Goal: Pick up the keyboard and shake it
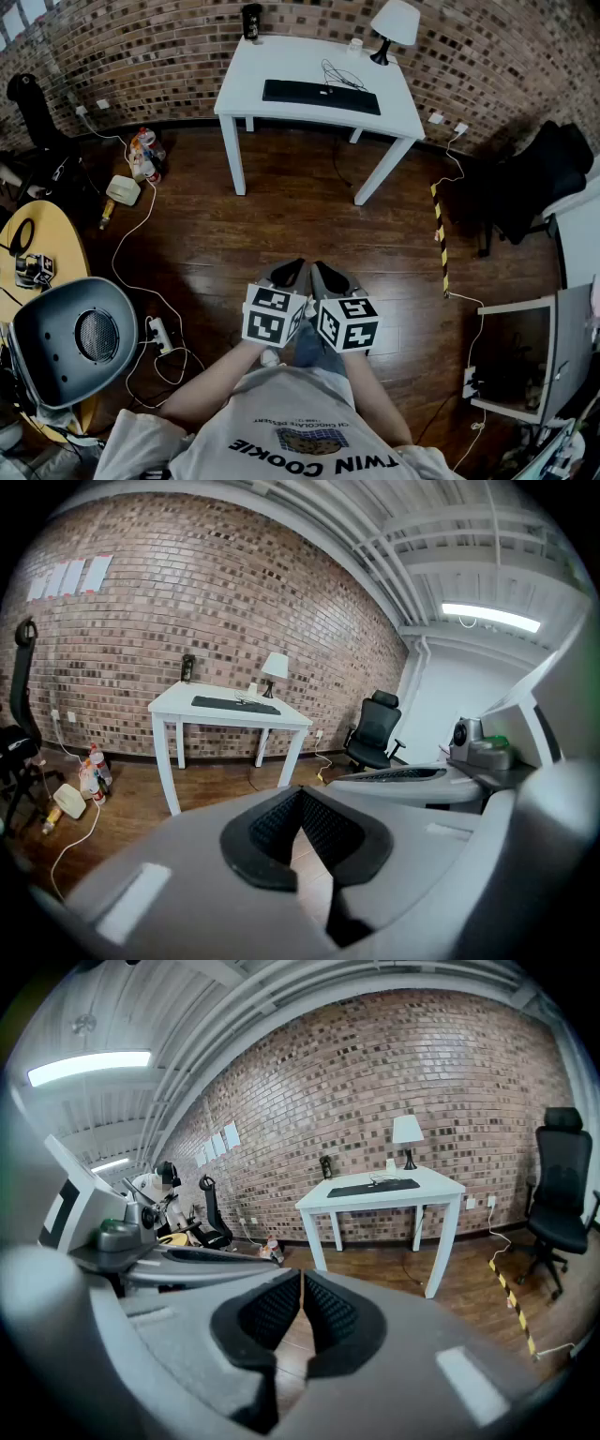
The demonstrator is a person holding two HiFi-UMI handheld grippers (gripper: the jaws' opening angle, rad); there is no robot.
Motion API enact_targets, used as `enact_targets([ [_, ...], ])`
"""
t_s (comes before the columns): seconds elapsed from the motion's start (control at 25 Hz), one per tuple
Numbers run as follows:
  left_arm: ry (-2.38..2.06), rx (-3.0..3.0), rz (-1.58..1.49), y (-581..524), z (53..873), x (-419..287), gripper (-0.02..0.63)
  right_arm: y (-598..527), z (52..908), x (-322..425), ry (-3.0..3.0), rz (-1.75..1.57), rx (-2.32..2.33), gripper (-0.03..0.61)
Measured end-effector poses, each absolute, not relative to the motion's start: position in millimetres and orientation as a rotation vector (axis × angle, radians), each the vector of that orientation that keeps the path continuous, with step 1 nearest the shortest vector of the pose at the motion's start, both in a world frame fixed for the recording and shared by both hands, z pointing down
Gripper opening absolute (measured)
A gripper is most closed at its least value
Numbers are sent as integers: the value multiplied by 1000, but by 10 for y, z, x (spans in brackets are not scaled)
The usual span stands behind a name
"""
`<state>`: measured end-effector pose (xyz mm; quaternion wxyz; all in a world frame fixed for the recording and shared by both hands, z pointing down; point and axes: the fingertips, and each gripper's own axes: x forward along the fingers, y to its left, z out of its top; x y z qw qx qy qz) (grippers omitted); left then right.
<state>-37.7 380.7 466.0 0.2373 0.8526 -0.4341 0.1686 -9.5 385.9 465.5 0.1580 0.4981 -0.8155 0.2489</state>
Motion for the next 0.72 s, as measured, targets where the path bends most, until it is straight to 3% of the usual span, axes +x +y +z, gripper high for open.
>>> enact_targets([
  [0.72, -1329, 2258, 537, 1707, 4785, 359, 5, 1748, 4774, 681, -2420, 727, 1277, 3],
])
